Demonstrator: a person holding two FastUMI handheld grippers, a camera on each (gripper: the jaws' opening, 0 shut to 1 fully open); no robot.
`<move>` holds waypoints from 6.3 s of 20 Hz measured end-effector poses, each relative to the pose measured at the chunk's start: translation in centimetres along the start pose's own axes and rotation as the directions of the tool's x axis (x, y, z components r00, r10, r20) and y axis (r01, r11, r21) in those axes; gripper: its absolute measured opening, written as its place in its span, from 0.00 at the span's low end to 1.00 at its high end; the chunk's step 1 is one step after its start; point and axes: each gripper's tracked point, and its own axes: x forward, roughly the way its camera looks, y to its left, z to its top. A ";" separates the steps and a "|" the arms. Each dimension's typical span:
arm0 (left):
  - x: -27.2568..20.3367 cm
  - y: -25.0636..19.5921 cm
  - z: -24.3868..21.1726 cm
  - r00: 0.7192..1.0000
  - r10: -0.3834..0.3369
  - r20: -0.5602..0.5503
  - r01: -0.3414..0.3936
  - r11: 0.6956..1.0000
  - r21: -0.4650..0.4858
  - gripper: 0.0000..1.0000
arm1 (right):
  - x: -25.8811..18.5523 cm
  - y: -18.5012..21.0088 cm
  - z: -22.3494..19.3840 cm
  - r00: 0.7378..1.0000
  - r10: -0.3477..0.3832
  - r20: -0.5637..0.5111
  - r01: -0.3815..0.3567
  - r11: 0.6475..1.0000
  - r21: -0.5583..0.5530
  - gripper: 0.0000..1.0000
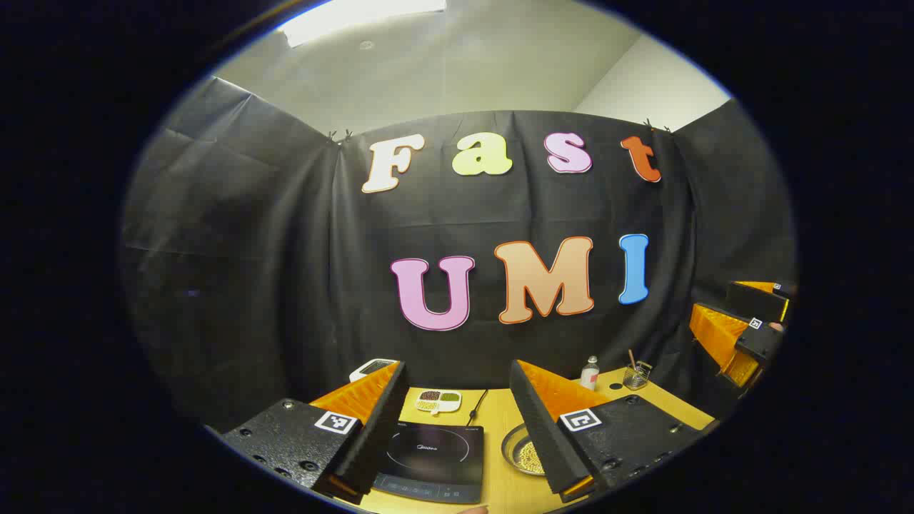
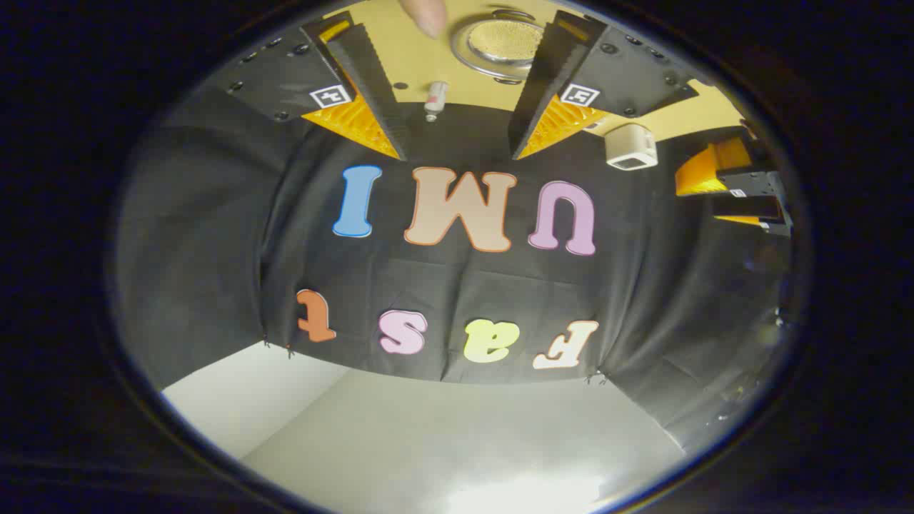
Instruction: First push the handle of the pot to place it horizontally, then grasp the pot with both hands and set it on the induction cooktop.
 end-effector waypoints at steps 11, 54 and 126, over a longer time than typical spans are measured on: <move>-0.7 2.7 -2.4 0.996 -0.063 -0.058 0.058 0.995 -0.076 0.87 | -1.1 4.6 -4.8 0.973 0.080 -0.217 -0.078 0.997 0.019 0.89; -2.8 7.2 -8.3 0.874 0.365 -0.321 -0.363 0.929 0.070 0.85 | -3.9 17.7 -38.1 0.247 0.575 -0.780 -0.399 0.794 0.459 0.03; 11.6 -6.3 -31.1 0.682 -0.149 -0.716 -0.023 0.974 -0.225 0.83 | 14.2 -3.1 -46.2 0.416 0.232 -0.879 -0.074 0.972 0.222 0.67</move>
